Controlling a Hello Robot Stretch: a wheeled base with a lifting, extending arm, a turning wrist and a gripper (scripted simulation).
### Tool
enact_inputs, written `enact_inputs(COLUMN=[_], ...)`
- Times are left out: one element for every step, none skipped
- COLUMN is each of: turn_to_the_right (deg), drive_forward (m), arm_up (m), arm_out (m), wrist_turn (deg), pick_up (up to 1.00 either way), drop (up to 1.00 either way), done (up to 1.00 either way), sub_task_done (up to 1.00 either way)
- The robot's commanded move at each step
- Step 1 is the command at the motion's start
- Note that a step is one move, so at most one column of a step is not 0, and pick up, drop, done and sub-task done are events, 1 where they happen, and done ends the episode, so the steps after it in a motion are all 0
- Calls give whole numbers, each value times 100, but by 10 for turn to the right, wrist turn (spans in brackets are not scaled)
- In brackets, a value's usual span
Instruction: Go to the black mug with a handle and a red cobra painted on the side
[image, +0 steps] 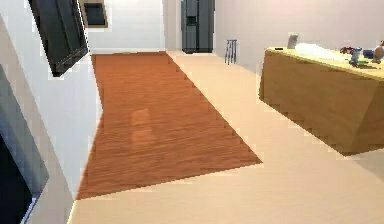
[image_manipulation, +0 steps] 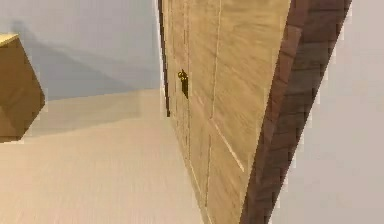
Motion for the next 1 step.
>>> enact_inputs(turn_to_the_right=[0], drive_forward=[25], arm_up=[0], arm_out=[0], wrist_turn=[0], pick_up=[0], drop=[0], done=[0], sub_task_done=[0])
